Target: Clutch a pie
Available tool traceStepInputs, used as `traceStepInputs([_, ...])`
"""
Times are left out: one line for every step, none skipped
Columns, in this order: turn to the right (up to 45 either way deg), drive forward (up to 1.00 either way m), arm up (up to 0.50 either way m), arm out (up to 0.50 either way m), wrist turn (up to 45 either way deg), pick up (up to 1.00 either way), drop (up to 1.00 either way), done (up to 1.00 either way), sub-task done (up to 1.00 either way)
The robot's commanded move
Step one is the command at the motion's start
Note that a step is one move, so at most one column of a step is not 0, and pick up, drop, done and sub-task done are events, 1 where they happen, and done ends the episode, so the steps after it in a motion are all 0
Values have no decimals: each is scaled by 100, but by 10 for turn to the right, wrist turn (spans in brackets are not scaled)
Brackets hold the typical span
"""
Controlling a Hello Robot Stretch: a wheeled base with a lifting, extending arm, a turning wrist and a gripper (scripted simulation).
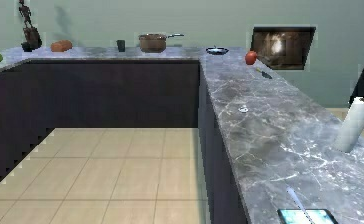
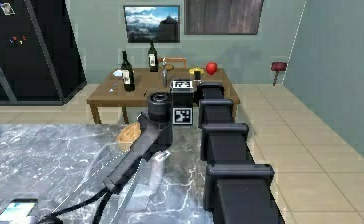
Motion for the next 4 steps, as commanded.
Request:
traceStepInputs([0,0,0,0,450,0,0,0,0])
traceStepInputs([0,0,0,0,450,0,0,0,0])
traceStepInputs([0,0,0,0,300,0,0,0,0])
traceStepInputs([0,0,-14,0,0,0,0,0,0])
